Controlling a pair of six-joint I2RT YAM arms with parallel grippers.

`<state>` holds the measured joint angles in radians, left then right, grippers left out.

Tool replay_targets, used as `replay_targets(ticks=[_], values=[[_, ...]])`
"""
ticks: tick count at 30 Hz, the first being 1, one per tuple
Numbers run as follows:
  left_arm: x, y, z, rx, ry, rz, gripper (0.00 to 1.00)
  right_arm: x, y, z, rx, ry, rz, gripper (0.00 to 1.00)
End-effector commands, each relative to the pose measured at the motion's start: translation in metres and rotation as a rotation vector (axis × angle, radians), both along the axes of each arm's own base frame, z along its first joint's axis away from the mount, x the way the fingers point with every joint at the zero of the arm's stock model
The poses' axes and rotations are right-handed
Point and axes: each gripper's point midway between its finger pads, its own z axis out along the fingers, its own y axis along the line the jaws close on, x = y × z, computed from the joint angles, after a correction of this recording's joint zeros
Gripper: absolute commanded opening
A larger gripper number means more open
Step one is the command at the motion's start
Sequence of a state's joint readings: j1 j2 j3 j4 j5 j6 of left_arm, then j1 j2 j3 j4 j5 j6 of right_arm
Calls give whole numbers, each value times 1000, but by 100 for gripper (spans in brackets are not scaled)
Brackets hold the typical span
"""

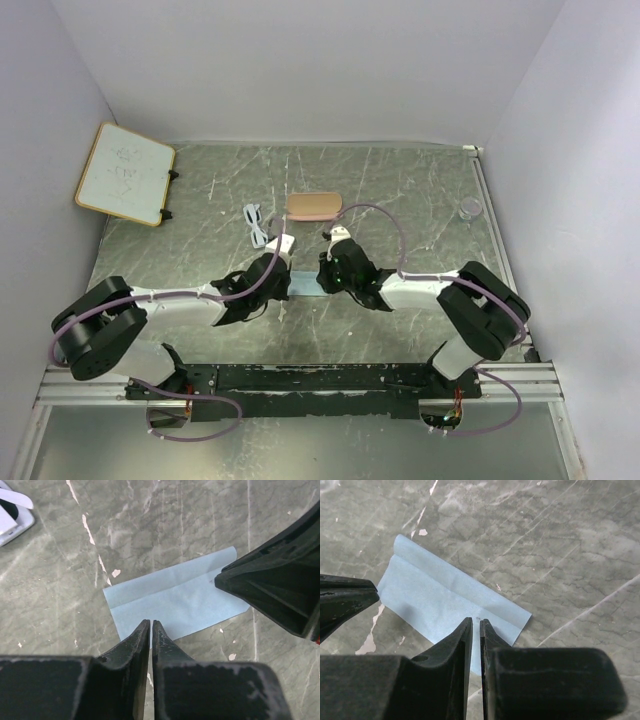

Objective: Organize the sunglasses
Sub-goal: Adjust the glasses cleaning cloth at the center of the board, then pick up the glasses cleaning cloth from the center of the board.

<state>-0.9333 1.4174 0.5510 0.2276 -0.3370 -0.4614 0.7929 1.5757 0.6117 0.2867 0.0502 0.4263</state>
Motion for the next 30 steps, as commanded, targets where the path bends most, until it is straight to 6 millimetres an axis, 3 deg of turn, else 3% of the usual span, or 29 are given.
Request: replay_targets(ticks=[1,5,8,12,21,30], values=[[9,2,13,17,-36,42,20,8,-4,17,24,-58,-36,12],[14,1,9,21,-36,62,32,9,-8,19,21,-64,-53,13],[16,4,7,13,-28,100,43,9,-12,20,21,-73,-71,25],[22,12,5,-18,2,133,50,10,-15,20,25,-73,-84,32],[26,21,-6,-9,36,174,53,12,-18,18,18,-68,-97,37],[22,19,-24,-1,106,172,45,10,-21,15,13,-55,-101,37]])
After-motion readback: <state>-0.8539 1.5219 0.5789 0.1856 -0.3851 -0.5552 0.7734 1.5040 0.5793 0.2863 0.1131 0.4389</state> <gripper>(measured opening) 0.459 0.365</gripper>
